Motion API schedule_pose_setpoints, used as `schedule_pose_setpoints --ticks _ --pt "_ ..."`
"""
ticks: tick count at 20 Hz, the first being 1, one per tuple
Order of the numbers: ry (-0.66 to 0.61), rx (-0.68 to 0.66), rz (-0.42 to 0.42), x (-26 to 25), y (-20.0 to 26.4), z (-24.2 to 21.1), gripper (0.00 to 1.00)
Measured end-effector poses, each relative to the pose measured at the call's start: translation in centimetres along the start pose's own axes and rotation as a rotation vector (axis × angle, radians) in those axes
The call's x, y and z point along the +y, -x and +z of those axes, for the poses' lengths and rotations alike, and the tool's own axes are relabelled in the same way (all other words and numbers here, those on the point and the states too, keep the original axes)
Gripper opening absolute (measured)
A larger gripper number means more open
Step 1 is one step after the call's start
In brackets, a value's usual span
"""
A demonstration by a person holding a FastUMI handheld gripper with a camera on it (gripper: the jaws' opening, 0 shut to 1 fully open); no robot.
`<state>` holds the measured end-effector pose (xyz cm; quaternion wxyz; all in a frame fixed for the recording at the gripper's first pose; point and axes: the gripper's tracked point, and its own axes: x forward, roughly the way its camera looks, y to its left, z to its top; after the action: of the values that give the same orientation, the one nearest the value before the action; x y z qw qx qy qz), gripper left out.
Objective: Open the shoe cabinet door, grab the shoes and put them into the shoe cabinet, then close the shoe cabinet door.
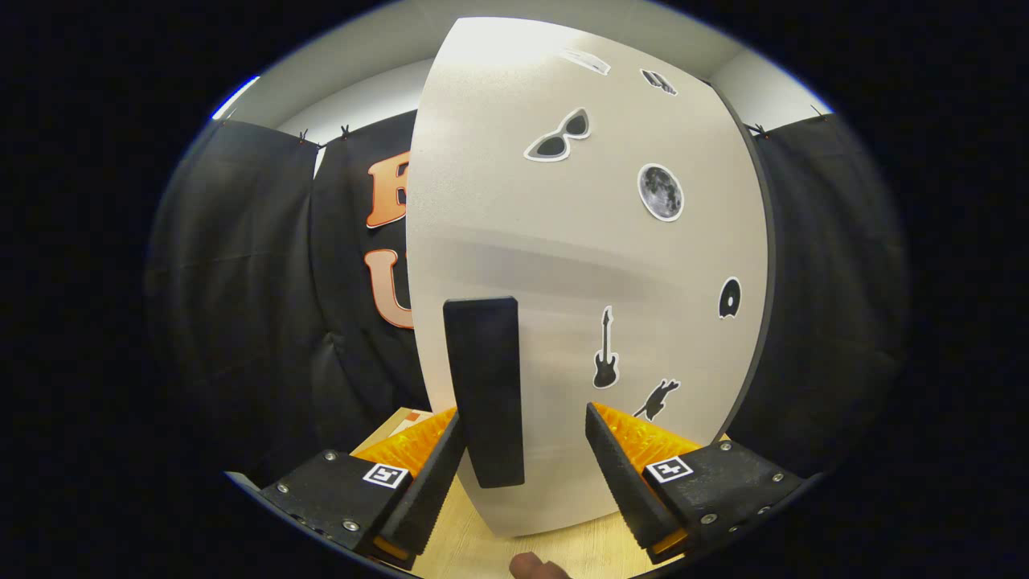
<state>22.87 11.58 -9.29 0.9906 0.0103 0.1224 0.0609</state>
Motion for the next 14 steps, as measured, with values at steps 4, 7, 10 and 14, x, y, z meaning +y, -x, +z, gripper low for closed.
schedule_pose_setpoints --ticks 4,7,10,14 --pt "0.003 -0.009 0.014 0.6 -2.9 0.4 0.92" --pt "-0.008 0.0 0.031 1.0 -4.9 0.5 0.92" --pt "0.003 0.002 0.016 1.1 -6.5 0.6 0.92" --pt "0.054 -0.002 -0.031 0.9 -7.8 0.6 0.94"
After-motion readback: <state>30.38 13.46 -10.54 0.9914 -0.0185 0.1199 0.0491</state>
